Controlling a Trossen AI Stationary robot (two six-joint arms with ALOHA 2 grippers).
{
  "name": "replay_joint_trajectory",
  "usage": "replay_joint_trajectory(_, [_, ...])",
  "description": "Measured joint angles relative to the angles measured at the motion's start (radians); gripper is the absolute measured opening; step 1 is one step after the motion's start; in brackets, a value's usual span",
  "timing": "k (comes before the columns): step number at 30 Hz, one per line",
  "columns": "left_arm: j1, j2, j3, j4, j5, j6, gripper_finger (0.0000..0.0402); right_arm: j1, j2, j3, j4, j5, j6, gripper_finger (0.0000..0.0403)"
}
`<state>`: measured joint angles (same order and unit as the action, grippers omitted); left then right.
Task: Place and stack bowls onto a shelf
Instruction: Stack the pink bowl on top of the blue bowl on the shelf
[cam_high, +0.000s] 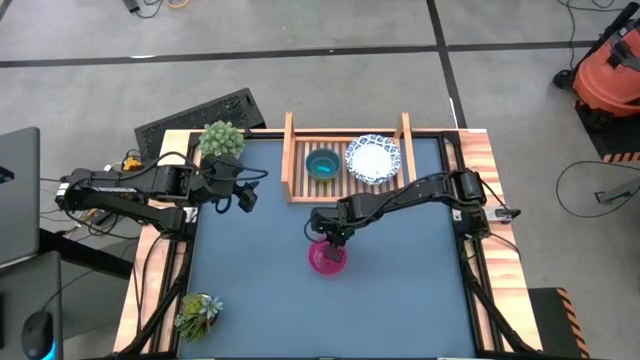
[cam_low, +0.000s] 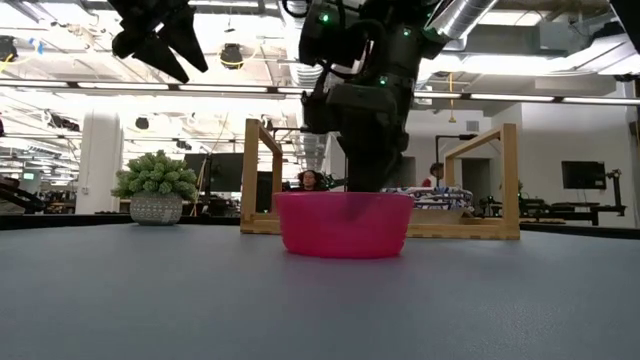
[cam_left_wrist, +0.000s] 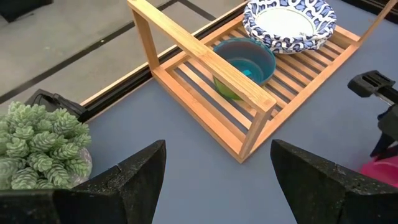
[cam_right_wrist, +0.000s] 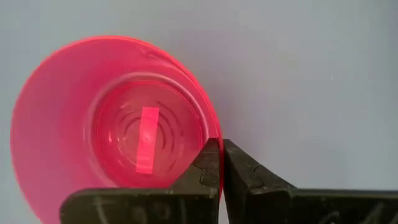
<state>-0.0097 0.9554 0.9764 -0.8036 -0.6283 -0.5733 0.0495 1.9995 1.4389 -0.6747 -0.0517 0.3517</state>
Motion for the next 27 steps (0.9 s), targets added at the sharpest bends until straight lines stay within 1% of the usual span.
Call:
replay_joint_trajectory(3, [0.000, 0.000, 0.000, 0.000, -0.009, -0.002, 0.0274, -0.019, 0.002, 0.027, -0.043, -0.029, 0.001, 0.0022])
replay_joint_trajectory(5, [0.000, 0.000, 0.000, 0.000, -0.010, -0.002, 0.0274, -0.032, 0.002, 0.064, -0.085, -0.030, -0.036, 0.0022])
replay_joint_trajectory(10, [0.000, 0.000, 0.000, 0.000, -0.012, -0.003, 0.0274, -0.092, 0.002, 0.222, -0.249, -0.045, -0.170, 0.0022])
replay_joint_trajectory(16, [0.000, 0.000, 0.000, 0.000, -0.024, -0.010, 0.0274, -0.208, 0.001, 0.379, -0.347, -0.049, -0.316, 0.0022])
replay_joint_trajectory(21, [0.000, 0.000, 0.000, 0.000, -0.063, -0.015, 0.0274, -0.333, 0.001, 0.465, -0.371, -0.049, -0.401, 0.0022])
replay_joint_trajectory(27, [0.000, 0.000, 0.000, 0.001, -0.073, -0.042, 0.0274, -0.484, 0.001, 0.490, -0.341, -0.049, -0.454, 0.0022])
